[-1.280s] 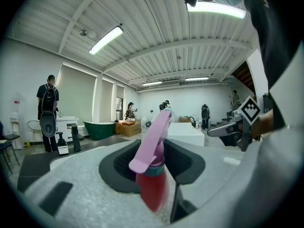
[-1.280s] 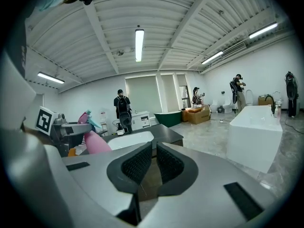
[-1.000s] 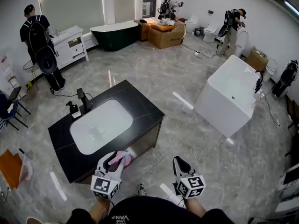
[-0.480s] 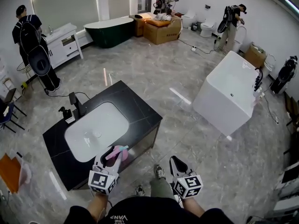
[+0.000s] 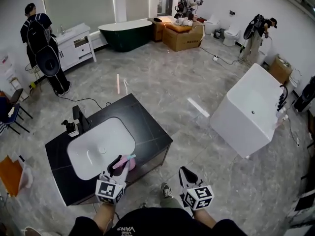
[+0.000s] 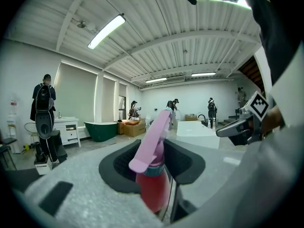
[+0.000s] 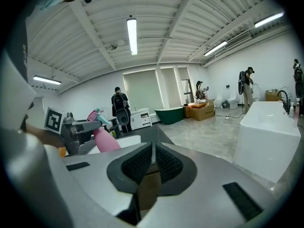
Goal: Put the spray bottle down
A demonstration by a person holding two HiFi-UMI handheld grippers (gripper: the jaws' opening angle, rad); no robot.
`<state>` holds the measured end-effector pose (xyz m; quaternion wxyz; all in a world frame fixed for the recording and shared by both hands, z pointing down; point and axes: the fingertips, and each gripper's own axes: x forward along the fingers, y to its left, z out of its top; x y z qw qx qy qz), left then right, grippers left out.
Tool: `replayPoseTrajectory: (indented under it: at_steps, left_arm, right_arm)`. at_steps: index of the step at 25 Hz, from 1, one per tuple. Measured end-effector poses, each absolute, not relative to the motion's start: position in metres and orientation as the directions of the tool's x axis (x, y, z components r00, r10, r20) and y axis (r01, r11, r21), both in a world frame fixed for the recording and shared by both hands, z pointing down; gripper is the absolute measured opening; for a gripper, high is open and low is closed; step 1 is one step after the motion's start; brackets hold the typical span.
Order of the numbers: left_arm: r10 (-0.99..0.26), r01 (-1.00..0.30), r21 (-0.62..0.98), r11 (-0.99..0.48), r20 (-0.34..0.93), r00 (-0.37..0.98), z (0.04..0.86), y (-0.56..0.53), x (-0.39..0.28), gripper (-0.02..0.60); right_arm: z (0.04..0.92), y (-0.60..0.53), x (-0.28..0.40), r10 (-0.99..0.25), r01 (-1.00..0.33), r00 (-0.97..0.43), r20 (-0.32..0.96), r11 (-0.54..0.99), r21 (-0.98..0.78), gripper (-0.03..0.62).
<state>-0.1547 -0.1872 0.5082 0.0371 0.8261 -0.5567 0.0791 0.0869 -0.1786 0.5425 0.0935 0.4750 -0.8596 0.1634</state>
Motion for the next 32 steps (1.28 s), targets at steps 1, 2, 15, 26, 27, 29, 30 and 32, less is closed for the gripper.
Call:
replayPoseTrajectory:
  at_steps: [1,2,15,26,27,29,30,32]
  left_arm:
    - [-0.916,-0.927,-0.033,-0.374,0.167,0.364,0.508,-0.196,-0.153,0.138]
    - [-0.919,-0.928,-0.040,-0.370,0.163,0.359,0.508,-0.204,-0.151,0.138]
    - [-0.940,-0.941,-0.096,-0.324,0.140,0.310,0.523,-0.322,-0.131,0.138]
    - [-0.954,-0.962,-0.074,-0.261,0.171,0.246,0.540,-0.416,-0.136,0.139]
    - [-0.955,-0.964,-0.071,-0.254,0.175,0.239,0.542,-0.423,-0.138,0.138]
    - [-0.955,-0.967,-0.066,-0.247,0.185,0.232,0.544,-0.436,-0.139,0.139]
    - [-0.955,-0.968,-0.062,-0.245,0.191,0.229,0.546,-0.442,-0.139,0.139]
    - [-0.954,-0.971,-0.046,-0.234,0.202,0.221,0.549,-0.455,-0.139,0.140]
  right_arm:
    - [0.543,-0.187,0.089,-0.782,-0.844,-0.537,0.318,0.501,-0.192,0.020]
    - [0.544,-0.196,0.090,-0.777,-0.840,-0.543,0.319,0.508,-0.192,0.020]
    - [0.556,-0.277,0.114,-0.733,-0.803,-0.595,0.329,0.559,-0.208,0.020]
    - [0.566,-0.313,0.148,-0.721,-0.801,-0.597,0.351,0.560,-0.212,0.020]
    - [0.567,-0.315,0.152,-0.721,-0.802,-0.595,0.355,0.558,-0.212,0.020]
    - [0.569,-0.318,0.161,-0.724,-0.808,-0.587,0.362,0.550,-0.210,0.020]
    - [0.570,-0.320,0.165,-0.727,-0.812,-0.582,0.364,0.545,-0.209,0.020]
    - [0.572,-0.323,0.174,-0.733,-0.818,-0.574,0.366,0.535,-0.212,0.020]
